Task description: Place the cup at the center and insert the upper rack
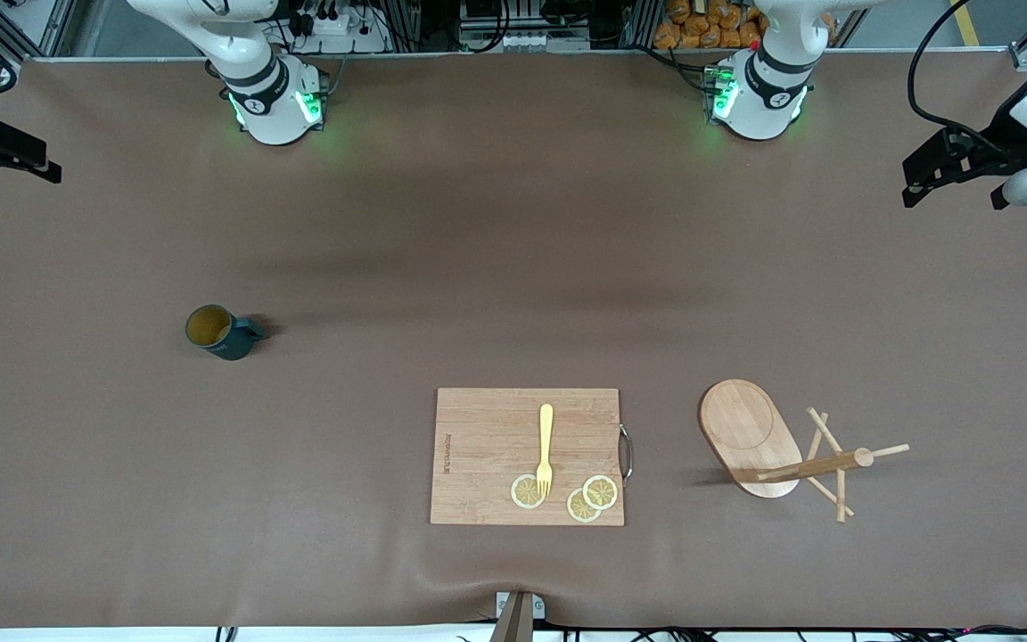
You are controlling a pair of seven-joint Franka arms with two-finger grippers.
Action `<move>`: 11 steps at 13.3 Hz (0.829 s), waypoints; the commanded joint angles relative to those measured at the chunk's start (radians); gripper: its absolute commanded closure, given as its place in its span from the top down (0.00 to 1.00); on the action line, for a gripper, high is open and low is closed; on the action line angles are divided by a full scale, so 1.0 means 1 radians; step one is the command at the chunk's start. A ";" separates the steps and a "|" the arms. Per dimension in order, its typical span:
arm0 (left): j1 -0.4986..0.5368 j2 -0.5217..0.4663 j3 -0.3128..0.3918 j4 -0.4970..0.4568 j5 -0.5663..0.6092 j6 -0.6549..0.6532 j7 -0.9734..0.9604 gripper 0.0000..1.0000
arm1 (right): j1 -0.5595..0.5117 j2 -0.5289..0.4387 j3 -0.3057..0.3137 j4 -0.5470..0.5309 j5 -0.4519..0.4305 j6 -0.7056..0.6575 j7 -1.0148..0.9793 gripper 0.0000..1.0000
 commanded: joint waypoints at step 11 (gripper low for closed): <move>0.016 0.022 -0.011 0.023 0.005 -0.018 -0.010 1.00 | -0.009 -0.009 0.008 0.000 -0.023 -0.006 0.006 1.00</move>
